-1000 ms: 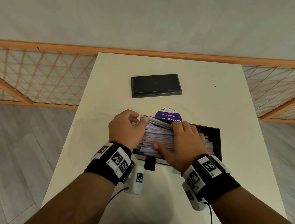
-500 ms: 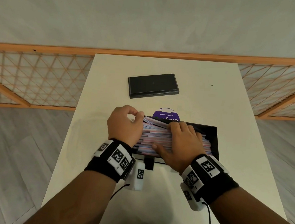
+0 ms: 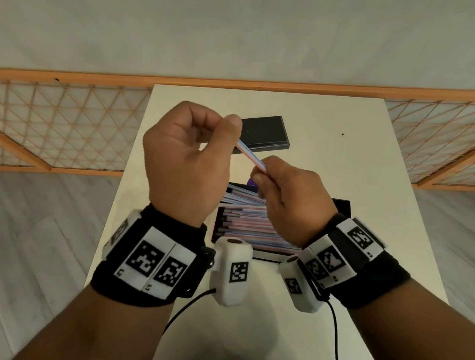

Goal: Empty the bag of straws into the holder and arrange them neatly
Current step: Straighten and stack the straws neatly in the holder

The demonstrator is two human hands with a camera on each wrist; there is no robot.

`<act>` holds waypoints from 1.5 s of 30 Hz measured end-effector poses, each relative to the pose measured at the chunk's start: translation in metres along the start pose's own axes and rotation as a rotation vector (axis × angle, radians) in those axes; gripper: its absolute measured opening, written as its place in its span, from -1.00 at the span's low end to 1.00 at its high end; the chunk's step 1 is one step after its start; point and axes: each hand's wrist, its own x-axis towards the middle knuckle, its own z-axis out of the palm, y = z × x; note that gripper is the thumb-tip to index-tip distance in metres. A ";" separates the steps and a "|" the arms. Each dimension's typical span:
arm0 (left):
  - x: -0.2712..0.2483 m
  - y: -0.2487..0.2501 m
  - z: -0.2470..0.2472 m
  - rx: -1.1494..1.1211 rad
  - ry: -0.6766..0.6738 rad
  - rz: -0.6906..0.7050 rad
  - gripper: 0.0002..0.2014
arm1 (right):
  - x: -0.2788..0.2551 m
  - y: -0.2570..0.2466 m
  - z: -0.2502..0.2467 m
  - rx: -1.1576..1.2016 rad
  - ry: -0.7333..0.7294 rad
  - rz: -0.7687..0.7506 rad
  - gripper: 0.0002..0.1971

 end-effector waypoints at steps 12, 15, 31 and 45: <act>-0.050 -0.082 0.007 0.415 -0.440 -0.620 -0.41 | -0.040 0.056 0.029 -0.493 -0.397 0.289 0.16; -0.055 -0.089 0.002 0.453 -0.446 -0.521 -0.19 | -0.039 0.057 0.033 -0.531 -0.422 0.272 0.17; -0.051 -0.099 0.002 0.110 -0.215 -0.623 -0.66 | -0.014 0.025 0.057 -0.493 -0.426 0.265 -0.22; -0.052 -0.089 0.003 0.357 -0.673 -0.717 -0.13 | -0.031 0.052 0.030 -0.607 -0.608 0.339 0.17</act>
